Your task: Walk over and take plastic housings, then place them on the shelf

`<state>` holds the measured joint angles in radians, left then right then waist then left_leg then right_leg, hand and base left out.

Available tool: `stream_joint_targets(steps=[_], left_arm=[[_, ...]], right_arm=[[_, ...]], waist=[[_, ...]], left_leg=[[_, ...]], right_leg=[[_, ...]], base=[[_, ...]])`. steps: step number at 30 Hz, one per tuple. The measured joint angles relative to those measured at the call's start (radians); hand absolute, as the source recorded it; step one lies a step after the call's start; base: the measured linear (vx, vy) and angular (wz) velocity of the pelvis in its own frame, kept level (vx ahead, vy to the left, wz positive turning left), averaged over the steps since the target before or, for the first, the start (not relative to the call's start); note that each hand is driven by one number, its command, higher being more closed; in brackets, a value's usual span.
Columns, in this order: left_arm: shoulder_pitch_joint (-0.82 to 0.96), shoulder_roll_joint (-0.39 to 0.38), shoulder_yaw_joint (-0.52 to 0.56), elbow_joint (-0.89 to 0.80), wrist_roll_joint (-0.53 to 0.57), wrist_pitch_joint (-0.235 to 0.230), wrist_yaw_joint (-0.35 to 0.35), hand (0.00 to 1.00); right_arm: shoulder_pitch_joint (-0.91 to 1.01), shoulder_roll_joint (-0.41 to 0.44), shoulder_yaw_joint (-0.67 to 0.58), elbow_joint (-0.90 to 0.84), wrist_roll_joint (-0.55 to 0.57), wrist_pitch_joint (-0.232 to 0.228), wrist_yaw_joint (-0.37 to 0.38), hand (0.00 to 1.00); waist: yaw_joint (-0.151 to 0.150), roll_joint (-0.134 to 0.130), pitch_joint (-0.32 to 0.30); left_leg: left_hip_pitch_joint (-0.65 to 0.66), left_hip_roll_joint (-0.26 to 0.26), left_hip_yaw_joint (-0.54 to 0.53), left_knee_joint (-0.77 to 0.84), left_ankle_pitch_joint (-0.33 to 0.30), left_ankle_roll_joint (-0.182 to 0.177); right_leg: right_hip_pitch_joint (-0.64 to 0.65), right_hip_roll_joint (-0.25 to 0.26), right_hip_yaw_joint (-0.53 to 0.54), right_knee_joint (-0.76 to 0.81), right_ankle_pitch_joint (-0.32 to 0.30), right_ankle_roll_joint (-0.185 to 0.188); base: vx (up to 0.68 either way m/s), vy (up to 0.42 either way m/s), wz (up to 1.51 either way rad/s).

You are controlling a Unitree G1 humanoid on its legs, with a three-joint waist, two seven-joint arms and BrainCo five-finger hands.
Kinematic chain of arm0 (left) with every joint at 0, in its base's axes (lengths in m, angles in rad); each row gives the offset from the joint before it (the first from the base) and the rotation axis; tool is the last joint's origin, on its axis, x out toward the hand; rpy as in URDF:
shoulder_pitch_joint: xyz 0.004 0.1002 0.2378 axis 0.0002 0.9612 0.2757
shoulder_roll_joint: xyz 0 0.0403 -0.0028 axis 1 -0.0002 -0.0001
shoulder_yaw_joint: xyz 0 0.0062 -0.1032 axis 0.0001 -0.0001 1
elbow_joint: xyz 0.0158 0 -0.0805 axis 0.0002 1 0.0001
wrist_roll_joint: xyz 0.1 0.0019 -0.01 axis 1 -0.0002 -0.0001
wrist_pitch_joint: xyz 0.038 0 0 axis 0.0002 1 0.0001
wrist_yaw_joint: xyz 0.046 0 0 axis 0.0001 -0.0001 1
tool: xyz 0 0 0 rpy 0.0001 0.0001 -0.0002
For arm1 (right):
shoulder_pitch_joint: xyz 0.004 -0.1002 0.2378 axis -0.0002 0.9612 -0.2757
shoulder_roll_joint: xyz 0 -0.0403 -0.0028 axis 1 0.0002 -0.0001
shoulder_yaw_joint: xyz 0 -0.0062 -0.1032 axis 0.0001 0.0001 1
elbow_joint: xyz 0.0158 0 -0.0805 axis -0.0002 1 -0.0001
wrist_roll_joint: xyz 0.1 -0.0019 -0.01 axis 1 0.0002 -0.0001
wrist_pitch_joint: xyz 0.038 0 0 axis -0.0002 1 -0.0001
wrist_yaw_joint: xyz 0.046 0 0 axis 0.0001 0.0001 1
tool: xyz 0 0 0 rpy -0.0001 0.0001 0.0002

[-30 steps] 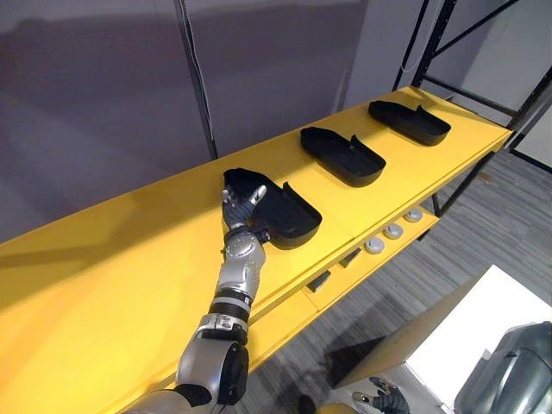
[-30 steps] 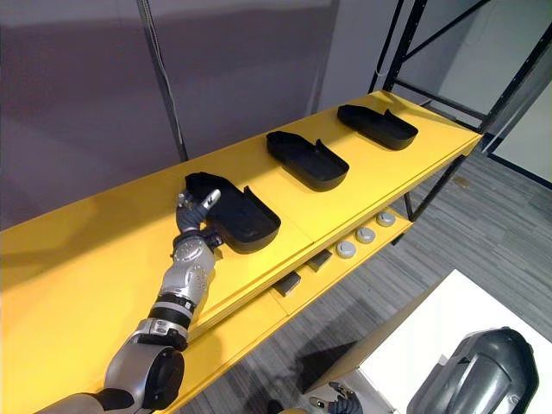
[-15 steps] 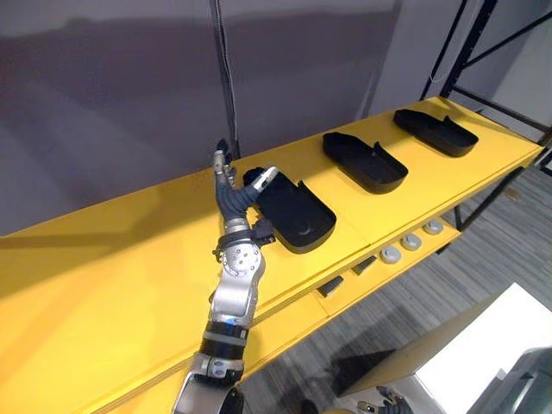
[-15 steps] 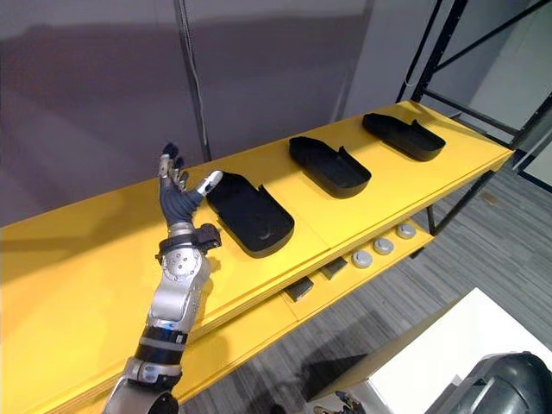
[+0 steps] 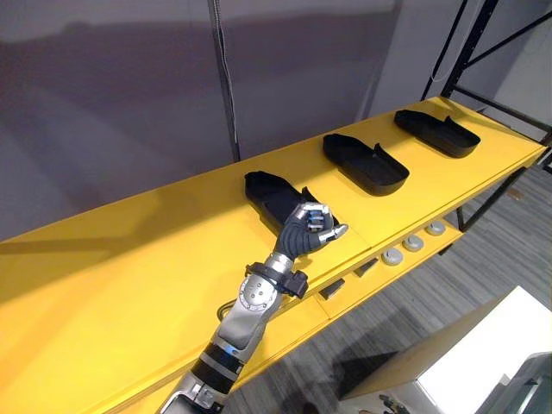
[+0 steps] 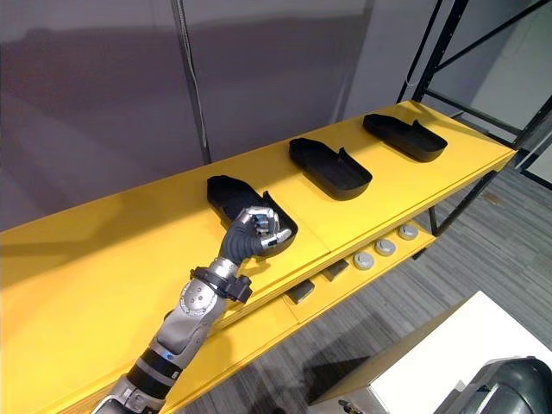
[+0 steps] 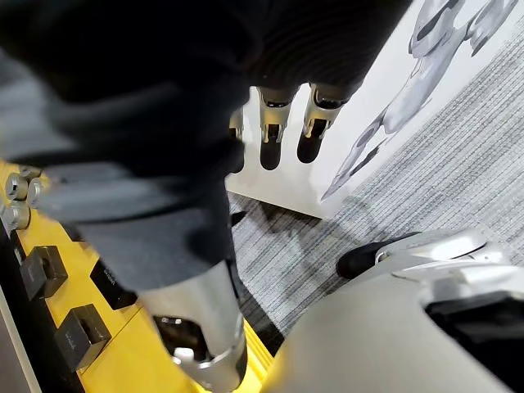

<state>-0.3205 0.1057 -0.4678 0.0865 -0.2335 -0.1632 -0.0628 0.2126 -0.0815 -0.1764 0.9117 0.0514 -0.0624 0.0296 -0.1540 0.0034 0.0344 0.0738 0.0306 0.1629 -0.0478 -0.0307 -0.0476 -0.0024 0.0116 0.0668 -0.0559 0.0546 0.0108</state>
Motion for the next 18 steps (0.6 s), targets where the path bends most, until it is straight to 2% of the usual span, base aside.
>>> stream_joint_targets(steps=[7,13,18], left_arm=[[0.000,0.022,-0.070,0.126,0.032,0.003,-0.051,1.00],[-0.002,0.022,-0.070,0.219,0.082,0.012,-0.044,1.00],[-0.045,0.015,-0.069,0.293,0.112,0.015,-0.016,1.00]], right_arm=[[-0.023,-0.007,0.003,0.022,-0.008,0.000,0.000,0.00],[-0.026,-0.009,0.003,0.023,-0.009,0.000,0.000,0.00],[-0.025,-0.009,0.003,0.024,-0.009,0.000,-0.001,0.00]], waist=[[-0.027,0.010,-0.004],[-0.051,0.012,-0.001],[-0.054,0.012,0.002]], left_leg=[[-0.003,-0.001,0.001,0.001,0.001,0.002],[-0.010,-0.001,0.002,0.001,0.005,0.007],[-0.015,-0.001,0.004,0.001,0.005,0.008]], right_leg=[[0.003,-0.001,0.002,-0.030,0.022,-0.001],[-0.005,0.000,0.004,-0.031,0.028,-0.001],[-0.008,0.000,0.005,-0.031,0.030,-0.001]], base=[[-0.05,-0.001,-0.02],[-0.02,-0.005,-0.01],[0.00,0.000,0.00]])
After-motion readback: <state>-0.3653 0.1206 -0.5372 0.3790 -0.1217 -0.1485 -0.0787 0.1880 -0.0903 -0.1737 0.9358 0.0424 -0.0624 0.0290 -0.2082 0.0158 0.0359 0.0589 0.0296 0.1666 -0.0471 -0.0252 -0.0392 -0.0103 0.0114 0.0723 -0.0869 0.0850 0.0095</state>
